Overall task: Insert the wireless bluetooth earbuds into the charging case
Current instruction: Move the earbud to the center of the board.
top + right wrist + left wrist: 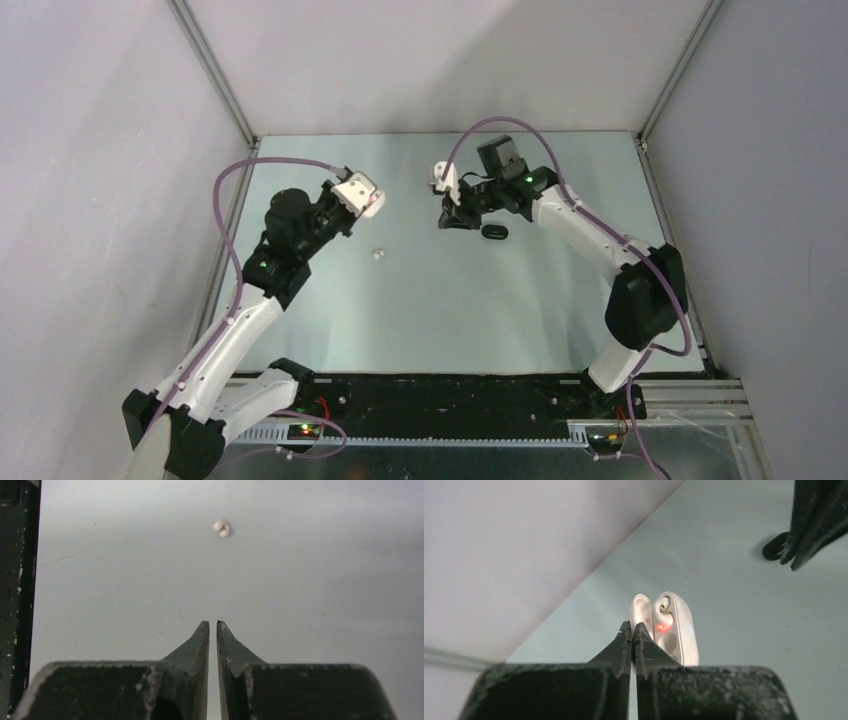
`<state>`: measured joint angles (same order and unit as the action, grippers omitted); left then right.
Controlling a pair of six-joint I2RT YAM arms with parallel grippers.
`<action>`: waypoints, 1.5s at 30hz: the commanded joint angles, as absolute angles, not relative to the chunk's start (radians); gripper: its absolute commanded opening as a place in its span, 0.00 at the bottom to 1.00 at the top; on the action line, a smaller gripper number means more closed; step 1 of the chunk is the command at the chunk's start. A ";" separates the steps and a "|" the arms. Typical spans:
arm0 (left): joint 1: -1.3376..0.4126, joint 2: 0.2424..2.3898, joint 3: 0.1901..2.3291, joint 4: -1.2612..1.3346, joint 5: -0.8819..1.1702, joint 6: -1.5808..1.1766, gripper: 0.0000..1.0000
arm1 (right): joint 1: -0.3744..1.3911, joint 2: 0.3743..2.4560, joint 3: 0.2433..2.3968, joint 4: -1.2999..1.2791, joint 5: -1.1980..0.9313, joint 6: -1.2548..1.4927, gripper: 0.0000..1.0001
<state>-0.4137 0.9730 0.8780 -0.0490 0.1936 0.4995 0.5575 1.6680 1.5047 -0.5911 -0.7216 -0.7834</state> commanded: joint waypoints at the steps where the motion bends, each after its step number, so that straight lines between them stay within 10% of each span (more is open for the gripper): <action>1: -0.349 0.918 0.898 -0.122 0.124 0.385 0.00 | 0.598 1.771 1.566 -0.578 -0.793 -0.920 0.15; 14: -0.172 0.798 0.895 -0.235 0.124 0.216 0.00 | 0.703 2.432 2.276 -0.692 -0.658 -0.953 0.16; 45: -0.106 0.734 0.864 -0.279 0.164 0.203 0.00 | 0.751 2.533 2.337 -0.710 -0.686 -0.919 0.39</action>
<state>-0.1181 0.7345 0.8524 -0.3031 0.1440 0.2100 0.7452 2.5435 2.2913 -0.6365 -0.6441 -0.8860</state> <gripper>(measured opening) 0.010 0.374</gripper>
